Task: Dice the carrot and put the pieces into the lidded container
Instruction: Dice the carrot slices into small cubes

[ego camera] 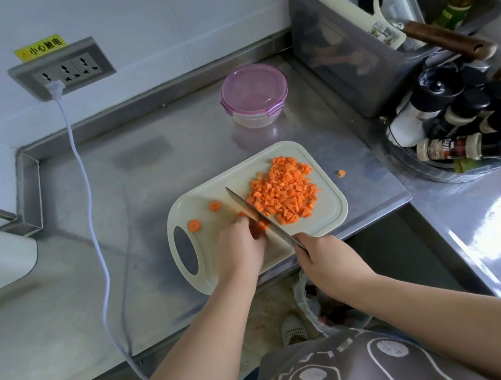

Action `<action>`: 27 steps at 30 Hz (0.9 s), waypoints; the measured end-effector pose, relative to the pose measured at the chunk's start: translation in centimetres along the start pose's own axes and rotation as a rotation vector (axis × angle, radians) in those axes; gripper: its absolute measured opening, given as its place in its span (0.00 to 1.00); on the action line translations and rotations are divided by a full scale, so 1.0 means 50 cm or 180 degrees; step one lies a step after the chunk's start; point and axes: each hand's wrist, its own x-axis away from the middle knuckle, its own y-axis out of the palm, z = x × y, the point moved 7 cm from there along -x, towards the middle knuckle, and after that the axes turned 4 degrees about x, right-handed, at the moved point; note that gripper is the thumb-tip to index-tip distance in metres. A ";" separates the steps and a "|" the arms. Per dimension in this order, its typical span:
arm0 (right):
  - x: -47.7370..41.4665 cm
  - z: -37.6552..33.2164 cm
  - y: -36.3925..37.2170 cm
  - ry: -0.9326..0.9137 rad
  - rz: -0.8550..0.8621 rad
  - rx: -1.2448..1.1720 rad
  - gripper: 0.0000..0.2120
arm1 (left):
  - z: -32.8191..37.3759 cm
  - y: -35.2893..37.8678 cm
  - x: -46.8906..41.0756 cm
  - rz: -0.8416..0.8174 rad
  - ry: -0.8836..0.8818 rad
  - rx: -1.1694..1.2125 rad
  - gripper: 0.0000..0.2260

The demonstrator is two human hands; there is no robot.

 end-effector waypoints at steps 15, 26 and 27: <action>-0.012 -0.004 0.006 0.0059 -0.0117 0.0108 0.13 | 0.009 -0.001 -0.005 -0.0096 0.0051 -0.0113 0.07; -0.012 -0.010 0.014 0.0003 -0.0066 0.0184 0.15 | 0.015 -0.013 0.001 -0.0142 0.0036 -0.0204 0.09; -0.013 -0.010 0.015 0.0014 -0.0073 0.0183 0.15 | 0.015 -0.014 0.001 -0.0153 0.0028 -0.0233 0.09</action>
